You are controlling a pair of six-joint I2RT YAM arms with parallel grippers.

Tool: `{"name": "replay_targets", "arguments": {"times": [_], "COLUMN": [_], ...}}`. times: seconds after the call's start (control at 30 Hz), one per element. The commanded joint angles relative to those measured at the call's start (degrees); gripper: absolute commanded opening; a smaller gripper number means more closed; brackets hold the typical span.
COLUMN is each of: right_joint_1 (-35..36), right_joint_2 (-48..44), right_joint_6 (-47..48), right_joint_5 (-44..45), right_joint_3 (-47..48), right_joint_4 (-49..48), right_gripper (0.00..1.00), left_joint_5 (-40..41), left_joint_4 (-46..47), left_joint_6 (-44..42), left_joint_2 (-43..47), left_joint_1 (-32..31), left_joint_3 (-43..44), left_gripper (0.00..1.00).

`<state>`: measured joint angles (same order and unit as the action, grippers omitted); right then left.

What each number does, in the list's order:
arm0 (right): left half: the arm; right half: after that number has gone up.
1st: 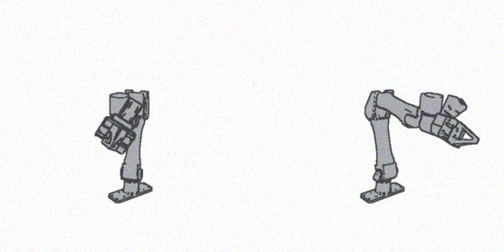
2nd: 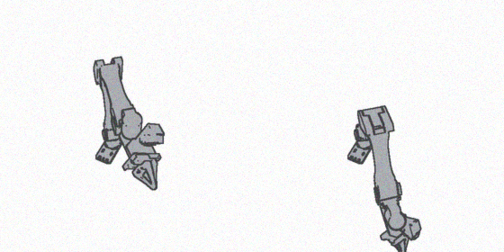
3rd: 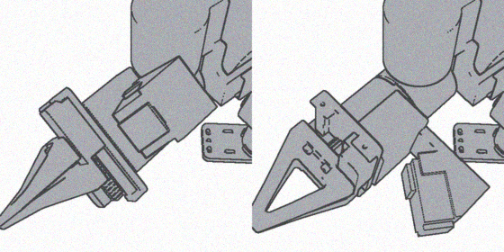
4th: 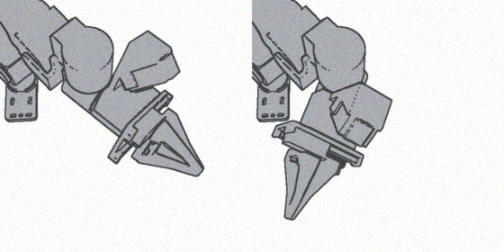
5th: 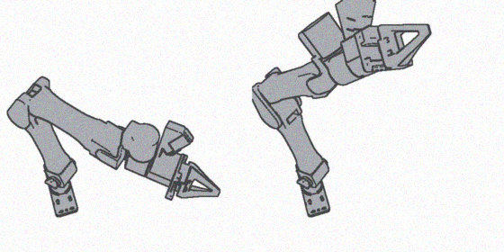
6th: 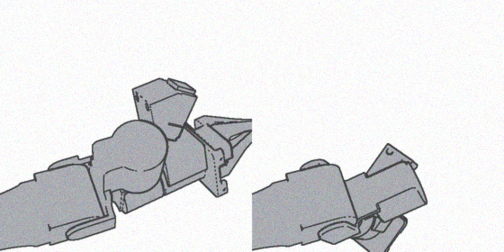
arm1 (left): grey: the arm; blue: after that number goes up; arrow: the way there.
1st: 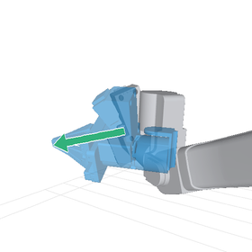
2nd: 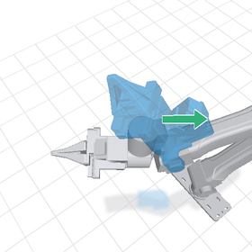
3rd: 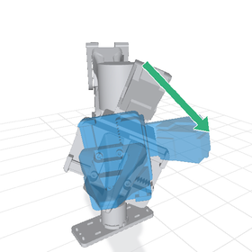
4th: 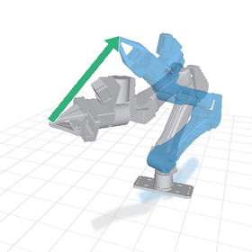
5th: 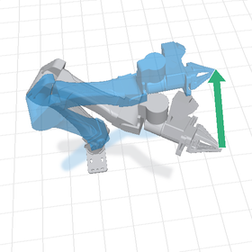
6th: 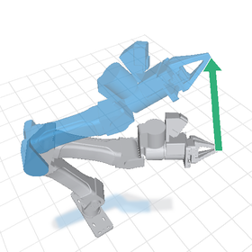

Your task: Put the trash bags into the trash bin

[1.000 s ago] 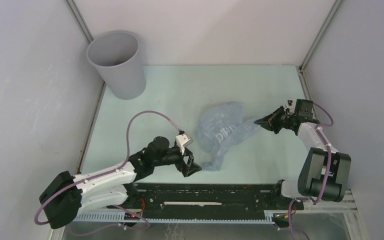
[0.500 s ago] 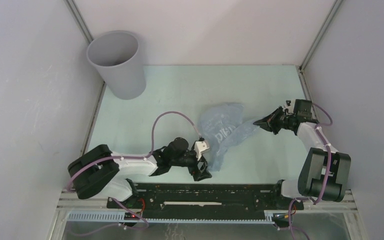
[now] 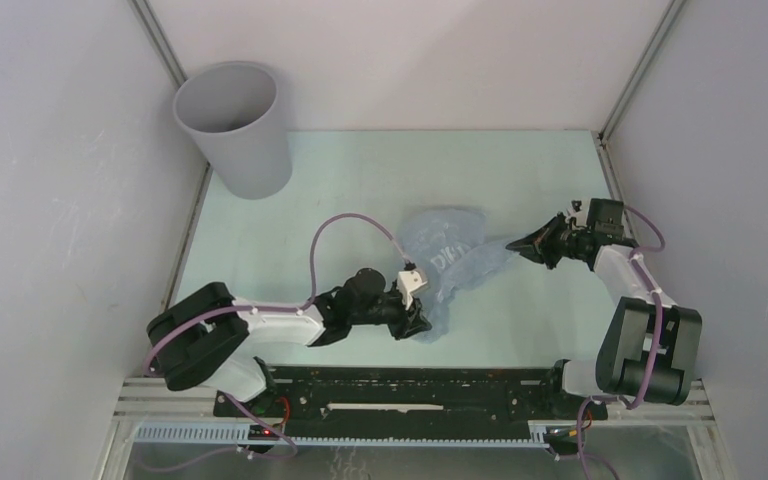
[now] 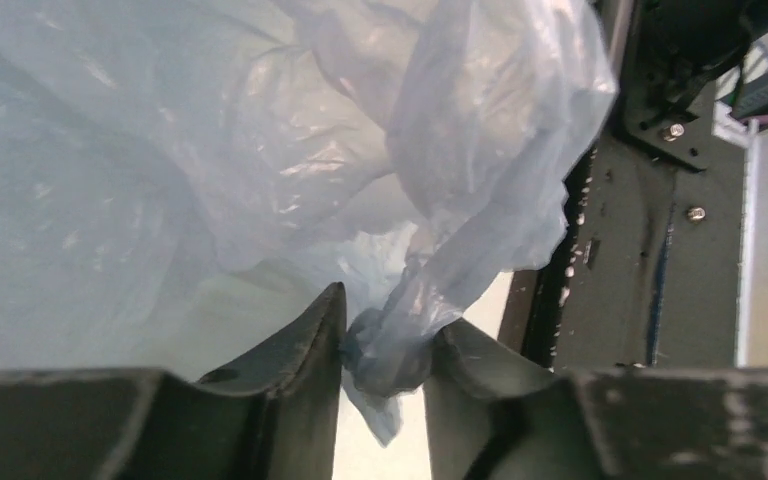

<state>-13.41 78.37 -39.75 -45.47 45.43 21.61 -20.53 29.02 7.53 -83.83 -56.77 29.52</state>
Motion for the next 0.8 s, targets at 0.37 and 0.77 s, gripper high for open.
{"name": "replay_targets", "arguments": {"times": [0.37,0.77], "right_joint_1": [9.3,14.5], "right_joint_2": [-10.8,17.7], "right_joint_6": [10.2,3.3], "right_joint_5": [15.9,15.0], "right_joint_3": [2.7,70.1], "right_joint_4": [5.3,23.1], "right_gripper": [0.0,0.0], "left_joint_5": [7.4,-2.7], "left_joint_4": [-46.3,-73.6], "left_joint_6": [40.4,52.6], "left_joint_2": [12.7,-20.3], "left_joint_1": [17.6,40.4], "left_joint_3": [12.5,90.7], "left_gripper": [0.0,0.0]}}
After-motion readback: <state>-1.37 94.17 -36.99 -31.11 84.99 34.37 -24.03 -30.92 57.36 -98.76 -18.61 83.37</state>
